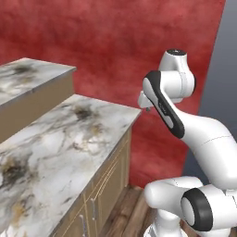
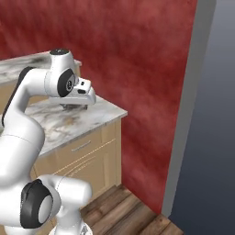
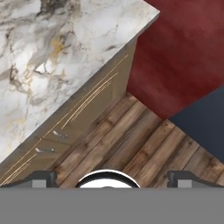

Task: Take a straw from the drawer in front and place it inside the glass cup on the dining counter.

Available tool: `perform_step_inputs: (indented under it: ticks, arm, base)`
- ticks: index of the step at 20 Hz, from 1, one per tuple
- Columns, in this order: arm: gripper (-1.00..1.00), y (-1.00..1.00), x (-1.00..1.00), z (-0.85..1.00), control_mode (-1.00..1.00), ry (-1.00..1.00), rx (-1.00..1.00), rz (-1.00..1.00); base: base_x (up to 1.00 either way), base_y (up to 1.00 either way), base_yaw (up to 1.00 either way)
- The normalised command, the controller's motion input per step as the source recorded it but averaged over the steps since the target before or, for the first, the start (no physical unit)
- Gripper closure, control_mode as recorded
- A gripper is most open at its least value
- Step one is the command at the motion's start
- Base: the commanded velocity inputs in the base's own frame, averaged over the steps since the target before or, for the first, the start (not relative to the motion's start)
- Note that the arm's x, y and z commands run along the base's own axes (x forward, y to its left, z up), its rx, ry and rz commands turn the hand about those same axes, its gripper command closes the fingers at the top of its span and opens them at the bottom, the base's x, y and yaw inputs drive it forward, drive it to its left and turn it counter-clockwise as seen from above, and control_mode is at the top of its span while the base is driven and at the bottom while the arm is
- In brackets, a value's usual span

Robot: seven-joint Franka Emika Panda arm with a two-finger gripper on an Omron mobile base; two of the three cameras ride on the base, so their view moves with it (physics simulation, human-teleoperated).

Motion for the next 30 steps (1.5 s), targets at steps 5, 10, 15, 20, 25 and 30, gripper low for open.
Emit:
perform_step_inputs:
  ticks: [5,10,15,20,25,30]
  arm:
    - [-1.0,0.0,0.0,0.0,1.0,0.0,0.0,0.0]
    - [-1.0,0.0,0.0,0.0,1.0,0.0,0.0,0.0]
    - [-1.0,0.0,0.0,0.0,1.0,0.0,0.0,0.0]
    - [-1.0,0.0,0.0,0.0,1.0,0.0,0.0,0.0]
    - [-1.0,0.0,0.0,0.0,1.0,0.0,0.0,0.0]
    - [-1.0,0.0,0.0,0.0,1.0,0.0,0.0,0.0]
  base:
    - [-0.06,0.54,-0.22]
    - [0.0,0.55,-0.21]
    - [-0.05,0.39,-0.21]
    - [-0.27,0.18,-0.21]
    - [-0.4,0.21,-0.19]
    - [-0.36,0.24,-0.14]
